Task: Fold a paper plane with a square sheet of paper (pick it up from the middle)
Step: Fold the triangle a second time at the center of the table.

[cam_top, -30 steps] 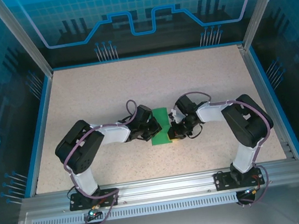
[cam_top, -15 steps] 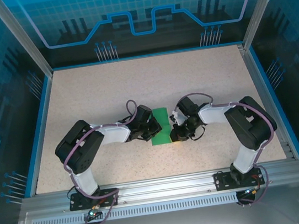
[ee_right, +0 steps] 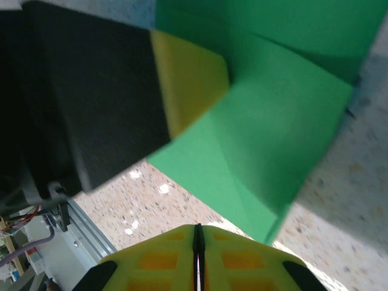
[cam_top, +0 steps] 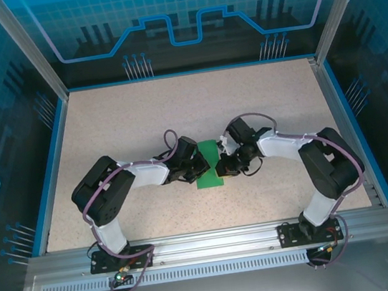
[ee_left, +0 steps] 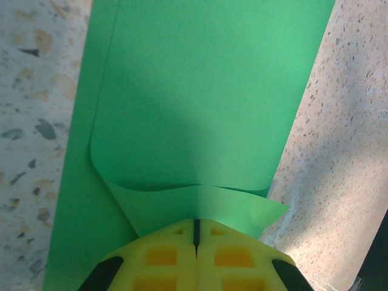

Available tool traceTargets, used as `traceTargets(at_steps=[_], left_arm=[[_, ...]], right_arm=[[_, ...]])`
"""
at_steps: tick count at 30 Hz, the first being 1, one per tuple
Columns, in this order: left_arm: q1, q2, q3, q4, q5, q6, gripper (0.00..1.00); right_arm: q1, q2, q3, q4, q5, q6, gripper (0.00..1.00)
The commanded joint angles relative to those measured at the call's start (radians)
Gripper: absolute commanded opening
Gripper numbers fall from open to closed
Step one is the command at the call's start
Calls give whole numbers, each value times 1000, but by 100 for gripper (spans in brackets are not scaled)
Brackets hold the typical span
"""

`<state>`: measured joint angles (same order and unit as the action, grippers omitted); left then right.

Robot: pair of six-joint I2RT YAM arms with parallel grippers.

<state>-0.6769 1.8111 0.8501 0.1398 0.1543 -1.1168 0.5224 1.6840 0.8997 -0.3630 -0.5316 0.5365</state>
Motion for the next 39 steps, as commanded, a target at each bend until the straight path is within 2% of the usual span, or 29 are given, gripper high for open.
traceTargets(at_steps=[1, 10, 14, 17, 23, 31, 39], left_arm=[[-3, 18, -3, -112, -20, 29, 0], [-4, -30, 15, -110, 2, 56, 0], [-7, -89, 19, -114, 11, 73, 10], [-19, -131, 15, -118, 11, 76, 11], [-59, -128, 6, -94, 17, 42, 3], [-70, -28, -16, 18, 40, -5, 0], [-70, 24, -27, 0, -3, -14, 0]], right_arm=[[11, 62, 14, 9, 9, 36, 10], [-7, 113, -69, 33, 62, 41, 2], [-7, 111, -75, 29, 81, 46, 1], [-6, 111, -74, 33, 79, 52, 1], [-6, 110, -77, 39, 78, 54, 1], [-8, 108, -89, 42, 76, 51, 1], [-12, 113, -95, 37, 81, 44, 1]])
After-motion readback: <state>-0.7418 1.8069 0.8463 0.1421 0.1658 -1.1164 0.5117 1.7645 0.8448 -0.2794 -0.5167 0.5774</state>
